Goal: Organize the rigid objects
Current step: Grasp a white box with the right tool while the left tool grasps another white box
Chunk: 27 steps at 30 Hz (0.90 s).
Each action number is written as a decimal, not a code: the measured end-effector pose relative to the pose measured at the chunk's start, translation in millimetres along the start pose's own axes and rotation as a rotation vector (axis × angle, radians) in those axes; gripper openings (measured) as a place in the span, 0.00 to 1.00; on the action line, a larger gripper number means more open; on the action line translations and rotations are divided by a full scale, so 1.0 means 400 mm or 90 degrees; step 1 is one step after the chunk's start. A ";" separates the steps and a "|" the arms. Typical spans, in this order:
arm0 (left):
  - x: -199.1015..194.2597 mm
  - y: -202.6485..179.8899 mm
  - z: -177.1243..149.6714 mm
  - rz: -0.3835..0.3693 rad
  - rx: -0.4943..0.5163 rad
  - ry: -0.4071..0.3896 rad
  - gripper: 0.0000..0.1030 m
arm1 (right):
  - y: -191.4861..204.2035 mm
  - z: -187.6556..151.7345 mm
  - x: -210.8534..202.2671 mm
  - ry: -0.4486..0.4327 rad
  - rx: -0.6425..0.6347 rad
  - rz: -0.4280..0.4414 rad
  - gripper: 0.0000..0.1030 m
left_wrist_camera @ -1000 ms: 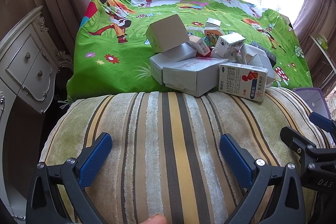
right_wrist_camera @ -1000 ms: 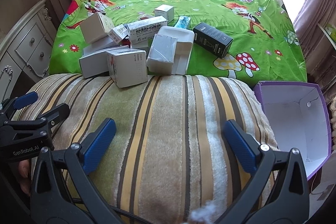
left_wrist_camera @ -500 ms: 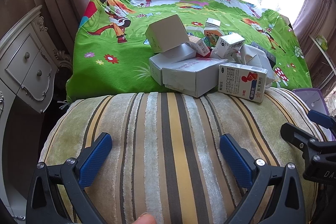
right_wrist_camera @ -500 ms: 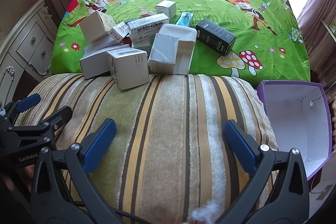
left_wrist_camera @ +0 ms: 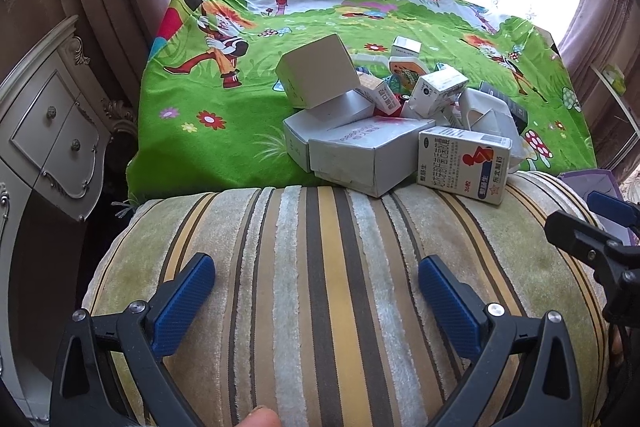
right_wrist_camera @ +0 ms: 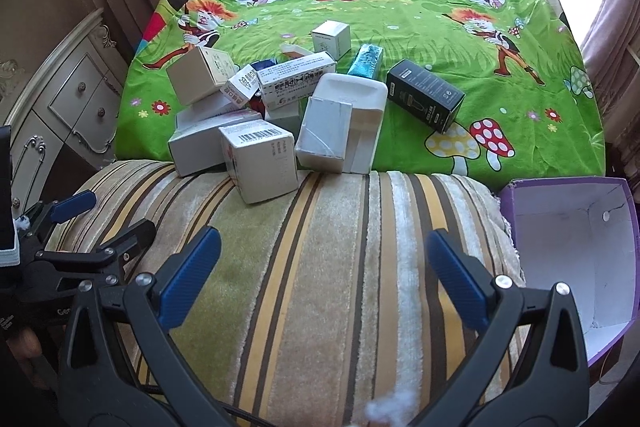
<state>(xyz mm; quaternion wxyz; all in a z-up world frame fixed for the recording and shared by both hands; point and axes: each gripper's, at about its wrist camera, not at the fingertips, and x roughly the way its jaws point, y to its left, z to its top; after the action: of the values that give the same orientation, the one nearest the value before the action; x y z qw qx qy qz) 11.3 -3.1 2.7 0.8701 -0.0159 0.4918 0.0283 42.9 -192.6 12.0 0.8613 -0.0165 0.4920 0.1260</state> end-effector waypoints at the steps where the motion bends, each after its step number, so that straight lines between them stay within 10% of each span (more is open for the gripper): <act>1: 0.000 0.000 0.003 -0.003 0.000 -0.002 0.99 | -0.004 0.005 0.000 0.000 0.001 0.006 1.00; 27: 0.038 0.069 0.190 -0.106 -0.097 -0.020 0.89 | -0.034 0.144 0.070 0.009 0.060 0.047 0.94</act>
<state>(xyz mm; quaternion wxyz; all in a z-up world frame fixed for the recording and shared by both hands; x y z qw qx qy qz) 82.3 29.2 28.9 0.8733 -0.1223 0.4716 -0.0065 108.1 -191.2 16.4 0.8522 0.0409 0.5040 0.1343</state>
